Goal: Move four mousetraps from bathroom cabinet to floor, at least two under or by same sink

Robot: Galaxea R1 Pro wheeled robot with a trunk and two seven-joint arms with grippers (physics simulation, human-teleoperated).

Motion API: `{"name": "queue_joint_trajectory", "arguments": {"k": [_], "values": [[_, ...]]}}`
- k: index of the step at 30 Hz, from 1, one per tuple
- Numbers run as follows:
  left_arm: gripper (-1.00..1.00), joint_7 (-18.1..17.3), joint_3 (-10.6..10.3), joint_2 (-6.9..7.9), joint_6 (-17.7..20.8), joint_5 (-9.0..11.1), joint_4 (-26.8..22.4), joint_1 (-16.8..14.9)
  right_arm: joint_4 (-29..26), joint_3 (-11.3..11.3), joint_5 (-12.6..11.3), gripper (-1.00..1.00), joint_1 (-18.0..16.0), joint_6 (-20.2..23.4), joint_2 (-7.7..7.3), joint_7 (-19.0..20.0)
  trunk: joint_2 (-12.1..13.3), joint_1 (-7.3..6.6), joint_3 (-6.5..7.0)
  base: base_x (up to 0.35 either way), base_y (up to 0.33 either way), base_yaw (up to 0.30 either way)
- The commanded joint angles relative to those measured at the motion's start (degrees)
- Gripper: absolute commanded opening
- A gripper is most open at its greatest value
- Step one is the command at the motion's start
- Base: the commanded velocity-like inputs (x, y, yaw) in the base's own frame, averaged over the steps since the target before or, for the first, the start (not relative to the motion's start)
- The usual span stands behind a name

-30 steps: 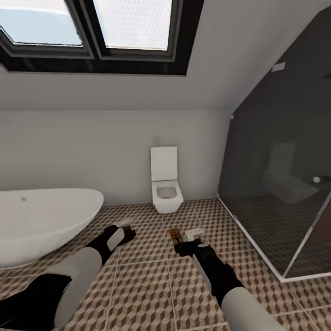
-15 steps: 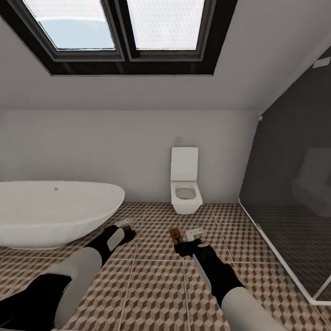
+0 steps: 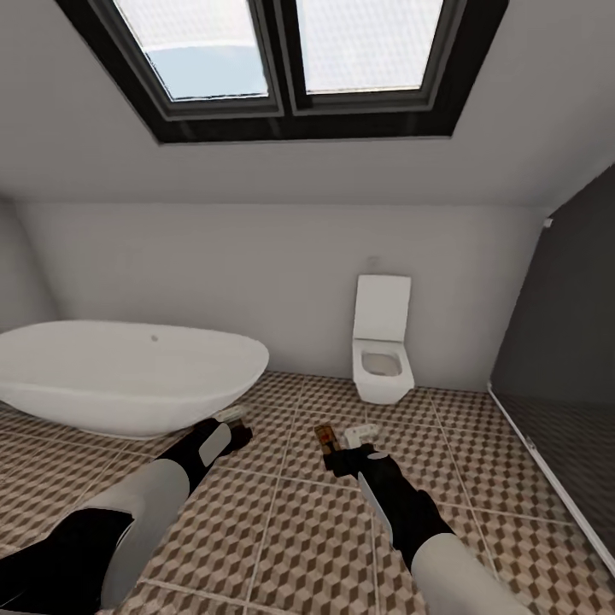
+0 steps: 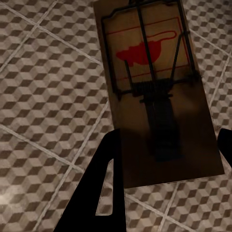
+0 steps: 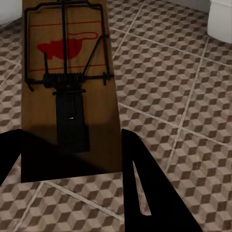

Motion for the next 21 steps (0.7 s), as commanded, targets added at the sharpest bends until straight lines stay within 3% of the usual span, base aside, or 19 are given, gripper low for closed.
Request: {"name": "queue_joint_trajectory", "arguments": {"k": [1,21], "values": [[-1.0,0.5,-0.5,0.03,0.2,0.5,-0.1,0.0,-0.1,0.1,0.2,-1.0,0.0,0.4,-0.02,-0.2,0.0,0.0,-0.07,0.0,0.0,0.3],[-1.0,0.5,-0.4,0.09,0.1,0.5,-0.1,0.0,-0.1,0.1,0.2,-1.0,0.0,0.4,-0.02,-0.2,0.0,0.0,-0.07,0.0,0.0,0.3]]}}
